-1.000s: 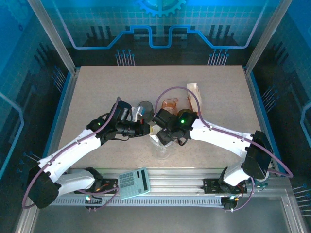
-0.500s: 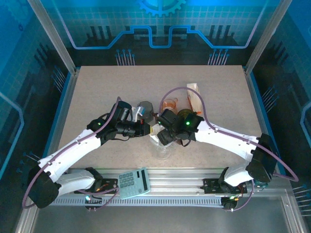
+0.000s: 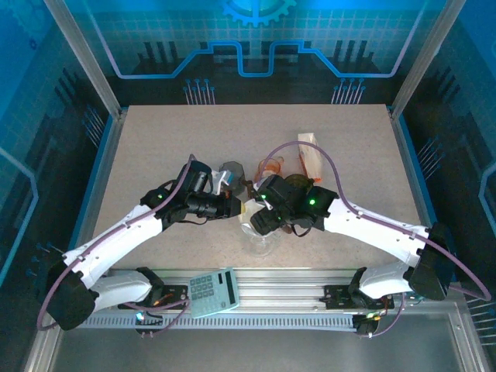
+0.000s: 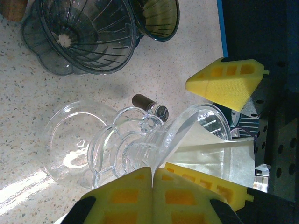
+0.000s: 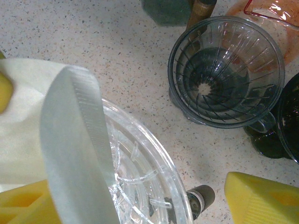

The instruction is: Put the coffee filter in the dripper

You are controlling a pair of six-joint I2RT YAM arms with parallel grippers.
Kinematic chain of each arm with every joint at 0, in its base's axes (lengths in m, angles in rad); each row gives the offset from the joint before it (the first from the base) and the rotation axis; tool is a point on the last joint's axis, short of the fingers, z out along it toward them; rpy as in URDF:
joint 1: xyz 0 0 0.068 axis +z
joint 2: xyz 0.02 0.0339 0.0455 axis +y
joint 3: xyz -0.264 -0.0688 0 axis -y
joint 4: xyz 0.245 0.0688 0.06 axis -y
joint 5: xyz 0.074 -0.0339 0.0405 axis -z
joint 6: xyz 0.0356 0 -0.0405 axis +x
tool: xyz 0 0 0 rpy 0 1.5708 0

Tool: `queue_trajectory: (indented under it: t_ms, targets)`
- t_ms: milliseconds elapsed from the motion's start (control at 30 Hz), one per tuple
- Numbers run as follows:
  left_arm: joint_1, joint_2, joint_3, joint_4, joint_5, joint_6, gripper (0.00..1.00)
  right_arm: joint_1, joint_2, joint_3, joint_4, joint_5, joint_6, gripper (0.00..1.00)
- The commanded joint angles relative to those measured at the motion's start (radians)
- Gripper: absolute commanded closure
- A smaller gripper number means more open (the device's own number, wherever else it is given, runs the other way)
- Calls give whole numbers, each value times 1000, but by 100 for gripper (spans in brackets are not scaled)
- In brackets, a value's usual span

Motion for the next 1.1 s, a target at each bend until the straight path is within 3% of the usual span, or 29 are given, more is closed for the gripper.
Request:
queue_trajectory:
  t_ms: [0, 700, 1067]
  targets:
    - [6, 19, 26, -32, -25, 7, 100, 16, -23, 2, -42, -23, -19, 19]
    - [6, 20, 36, -39, -28, 14, 100, 10, 105, 51, -157, 5, -4, 20]
    - [7, 19, 34, -40, -22, 17, 100, 12, 83, 66, -137, 10, 6, 20]
